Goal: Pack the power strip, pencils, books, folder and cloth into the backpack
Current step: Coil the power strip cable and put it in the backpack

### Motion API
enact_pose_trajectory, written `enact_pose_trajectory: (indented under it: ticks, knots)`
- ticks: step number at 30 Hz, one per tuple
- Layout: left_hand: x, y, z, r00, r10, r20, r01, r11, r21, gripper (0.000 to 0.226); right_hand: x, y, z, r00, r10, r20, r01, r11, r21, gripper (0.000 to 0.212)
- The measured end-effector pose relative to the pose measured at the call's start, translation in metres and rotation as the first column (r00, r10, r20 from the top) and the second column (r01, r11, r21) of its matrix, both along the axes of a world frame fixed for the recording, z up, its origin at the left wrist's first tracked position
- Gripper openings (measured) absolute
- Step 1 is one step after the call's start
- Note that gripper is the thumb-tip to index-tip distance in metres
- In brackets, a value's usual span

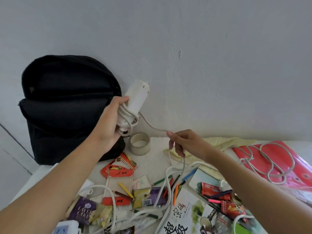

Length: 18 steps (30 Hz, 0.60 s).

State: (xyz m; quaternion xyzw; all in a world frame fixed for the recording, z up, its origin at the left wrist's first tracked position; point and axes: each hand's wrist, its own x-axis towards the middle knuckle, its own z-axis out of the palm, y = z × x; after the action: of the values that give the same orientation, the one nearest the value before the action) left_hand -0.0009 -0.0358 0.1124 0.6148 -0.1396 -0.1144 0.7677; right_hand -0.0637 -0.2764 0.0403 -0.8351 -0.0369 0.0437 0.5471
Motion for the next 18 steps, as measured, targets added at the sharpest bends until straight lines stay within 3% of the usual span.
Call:
enact_pose_trajectory:
  ticks: [2,5,7,9,12,15,18]
  knots:
    - [0.000,0.009,0.012,0.997,0.072,0.014,-0.072,0.997,-0.005,0.033,-0.011,0.005,0.007,0.998,0.042,-0.048,-0.047,0.992,-0.117,0.062]
    - [0.004,0.024,0.011,0.971,0.175,0.164,-0.202,0.966,0.164,0.042,-0.026,0.018,0.012,0.998,0.053,0.017,-0.045,0.950,-0.309,0.044]
    - [0.003,0.033,0.000,0.942,0.177,0.286,-0.284,0.874,0.394,0.059,-0.035,0.026,0.020,0.982,0.083,0.170,-0.007,0.913,-0.407,0.037]
    - [-0.005,0.040,-0.010,0.924,0.131,0.360,-0.333,0.740,0.585,0.060,-0.039,0.033,0.033,0.939,0.153,0.307,0.011,0.881,-0.472,0.031]
    - [-0.021,0.044,-0.020,0.918,0.012,0.395,-0.310,0.641,0.702,0.055,-0.042,0.044,0.053,0.848,0.224,0.480,0.073,0.848,-0.525,0.025]
    - [-0.036,0.045,-0.019,0.910,-0.094,0.404,-0.238,0.679,0.695,0.065,-0.040,0.049,0.069,0.750,0.150,0.644,0.188,0.885,-0.426,0.027]
    - [-0.052,0.041,-0.010,0.901,-0.195,0.388,-0.118,0.751,0.650,0.067,-0.034,0.051,0.083,0.706,0.120,0.698,0.208,0.907,-0.366,0.025]
